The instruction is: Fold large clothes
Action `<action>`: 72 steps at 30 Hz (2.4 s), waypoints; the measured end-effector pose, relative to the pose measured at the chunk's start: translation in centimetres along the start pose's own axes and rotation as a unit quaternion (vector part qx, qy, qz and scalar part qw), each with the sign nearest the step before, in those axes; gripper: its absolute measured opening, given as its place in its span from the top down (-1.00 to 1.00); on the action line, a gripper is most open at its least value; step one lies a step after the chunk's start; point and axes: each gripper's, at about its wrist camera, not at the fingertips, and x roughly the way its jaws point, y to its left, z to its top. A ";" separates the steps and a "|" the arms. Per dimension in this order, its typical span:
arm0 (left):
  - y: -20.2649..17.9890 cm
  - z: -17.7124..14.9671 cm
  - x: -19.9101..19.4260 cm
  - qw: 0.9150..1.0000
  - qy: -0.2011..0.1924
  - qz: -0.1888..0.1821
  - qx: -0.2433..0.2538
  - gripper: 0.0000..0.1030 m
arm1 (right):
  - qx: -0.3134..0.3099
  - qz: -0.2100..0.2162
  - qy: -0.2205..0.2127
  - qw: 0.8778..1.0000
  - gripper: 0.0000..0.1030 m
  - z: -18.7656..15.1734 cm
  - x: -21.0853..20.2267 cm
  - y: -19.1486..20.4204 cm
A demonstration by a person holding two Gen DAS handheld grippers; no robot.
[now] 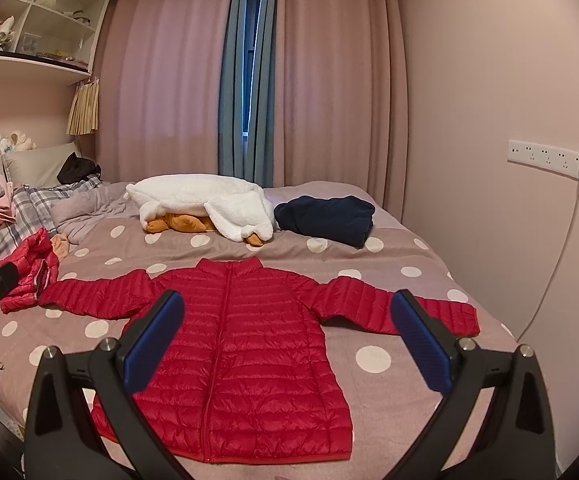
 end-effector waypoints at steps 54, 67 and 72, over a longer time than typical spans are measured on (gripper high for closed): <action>1.5 -1.5 4.8 0.999 0.039 -0.002 -0.026 -1.00 | 0.008 0.011 0.041 0.999 -1.00 -1.4 5.4 0.4; 5.7 -0.8 19.6 0.989 0.105 -0.035 -0.102 -1.00 | 0.077 -0.027 0.076 0.994 -1.00 0.2 17.1 -10.1; 8.0 -2.6 24.9 0.979 0.118 -0.036 -0.164 -1.00 | 0.108 -0.105 0.130 0.980 -1.00 -0.9 24.6 -18.4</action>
